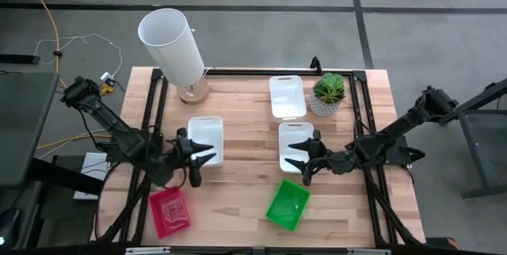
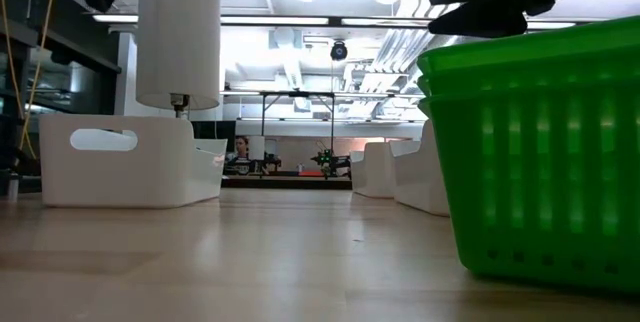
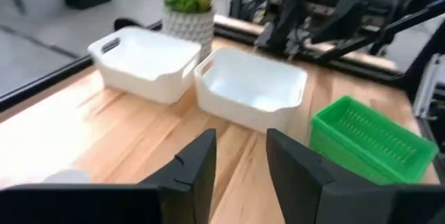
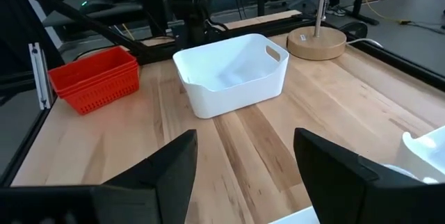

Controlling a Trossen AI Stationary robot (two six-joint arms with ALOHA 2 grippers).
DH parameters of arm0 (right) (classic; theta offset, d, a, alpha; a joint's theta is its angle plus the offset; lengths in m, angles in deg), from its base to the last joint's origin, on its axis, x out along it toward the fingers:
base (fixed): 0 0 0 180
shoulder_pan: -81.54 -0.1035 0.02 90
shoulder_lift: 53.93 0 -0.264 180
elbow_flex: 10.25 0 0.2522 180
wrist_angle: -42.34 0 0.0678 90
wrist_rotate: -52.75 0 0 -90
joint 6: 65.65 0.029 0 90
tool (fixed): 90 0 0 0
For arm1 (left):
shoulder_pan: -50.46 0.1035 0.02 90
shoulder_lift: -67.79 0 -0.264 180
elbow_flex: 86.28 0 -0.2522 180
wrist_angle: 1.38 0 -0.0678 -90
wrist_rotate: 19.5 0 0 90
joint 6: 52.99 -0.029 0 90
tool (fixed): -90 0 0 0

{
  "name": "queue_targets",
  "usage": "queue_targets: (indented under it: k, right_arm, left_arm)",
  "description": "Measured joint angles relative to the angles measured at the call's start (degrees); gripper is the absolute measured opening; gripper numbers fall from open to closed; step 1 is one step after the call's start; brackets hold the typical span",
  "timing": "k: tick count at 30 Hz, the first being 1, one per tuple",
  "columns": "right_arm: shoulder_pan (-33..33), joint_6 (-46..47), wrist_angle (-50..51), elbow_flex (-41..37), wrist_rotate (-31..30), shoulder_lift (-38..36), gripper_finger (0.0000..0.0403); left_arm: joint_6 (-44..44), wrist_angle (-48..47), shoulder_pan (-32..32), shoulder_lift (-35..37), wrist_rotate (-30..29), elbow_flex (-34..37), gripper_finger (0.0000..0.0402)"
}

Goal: Stack baskets by color
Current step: Stack the bottom left white bin on the bottom right white bin

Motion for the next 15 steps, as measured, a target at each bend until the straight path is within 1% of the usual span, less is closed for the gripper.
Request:
queue_targets:
  k: [4,6,10,12,15]
  right_arm:
    - [0.00,1.81,1.17,0.00,0.00,0.00,0.0226]
    - [0.00,2.74,2.00,0.00,-0.07,0.00,0.0226]
    - [0.00,3.11,2.27,0.00,-0.07,0.00,0.0226]
    - [0.00,3.11,2.25,0.00,-0.07,0.00,0.0226]
    - [0.00,3.11,2.26,0.00,-0.09,0.00,0.0226]
  left_arm:
    - [6.31,-8.72,-1.14,-1.28,-1.90,-2.20,0.0102]
    - [9.21,-11.58,-1.62,-1.11,-3.61,-2.32,0.0098]
    - [16.24,-19.14,-2.34,-0.60,-4.86,-2.30,0.0096]
    - [21.58,-23.77,-2.53,-0.54,-4.89,-2.30,0.0096]
    - [32.41,-33.42,-2.02,-0.53,-2.46,-2.30,0.0095]
